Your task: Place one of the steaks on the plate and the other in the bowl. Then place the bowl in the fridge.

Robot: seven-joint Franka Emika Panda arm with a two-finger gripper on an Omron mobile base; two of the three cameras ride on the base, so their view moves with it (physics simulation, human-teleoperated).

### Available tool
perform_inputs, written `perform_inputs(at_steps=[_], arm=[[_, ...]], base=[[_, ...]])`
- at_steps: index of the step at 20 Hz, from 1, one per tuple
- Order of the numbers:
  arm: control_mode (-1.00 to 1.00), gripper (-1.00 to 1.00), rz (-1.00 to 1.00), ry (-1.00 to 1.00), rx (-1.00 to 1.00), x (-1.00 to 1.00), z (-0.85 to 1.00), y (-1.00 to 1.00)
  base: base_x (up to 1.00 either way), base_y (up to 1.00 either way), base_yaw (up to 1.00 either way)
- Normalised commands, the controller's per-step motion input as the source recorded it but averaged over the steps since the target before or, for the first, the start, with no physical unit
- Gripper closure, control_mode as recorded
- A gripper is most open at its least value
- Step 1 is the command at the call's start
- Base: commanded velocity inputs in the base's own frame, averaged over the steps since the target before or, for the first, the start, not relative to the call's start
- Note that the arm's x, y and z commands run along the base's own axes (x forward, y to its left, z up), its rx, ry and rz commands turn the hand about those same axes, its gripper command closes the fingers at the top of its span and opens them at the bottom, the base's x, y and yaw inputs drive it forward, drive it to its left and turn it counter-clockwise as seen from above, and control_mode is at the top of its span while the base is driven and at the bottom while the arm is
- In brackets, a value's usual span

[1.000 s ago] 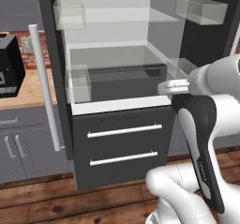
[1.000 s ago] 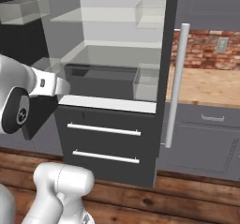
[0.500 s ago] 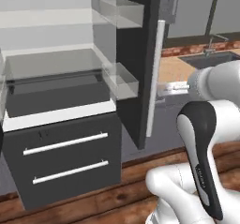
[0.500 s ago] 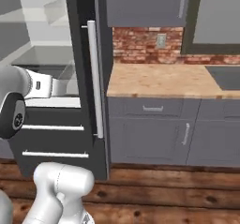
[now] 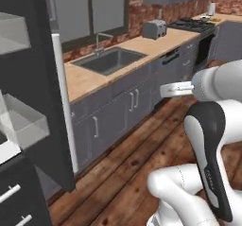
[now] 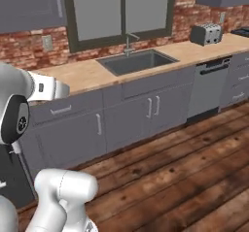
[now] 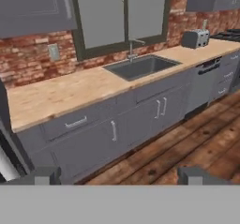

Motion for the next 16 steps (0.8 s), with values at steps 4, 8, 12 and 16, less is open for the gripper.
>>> perform_inputs(at_steps=[4, 8, 12, 16], arm=[[1.00, -1.00, 0.00, 0.00, 0.00, 0.00, 0.00, 0.00], [1.00, -1.00, 0.00, 0.00, 0.00, 0.00, 0.00, 0.00], [1.00, -1.00, 0.00, 0.00, 0.00, 0.00, 0.00, 0.00], [1.00, -1.00, 0.00, 0.00, 0.00, 0.00, 0.00, 0.00]], base=[[0.28, -0.73, -0.73], [1.00, -0.71, -0.10], [1.00, -0.86, 0.00], [1.00, -0.97, 0.00]])
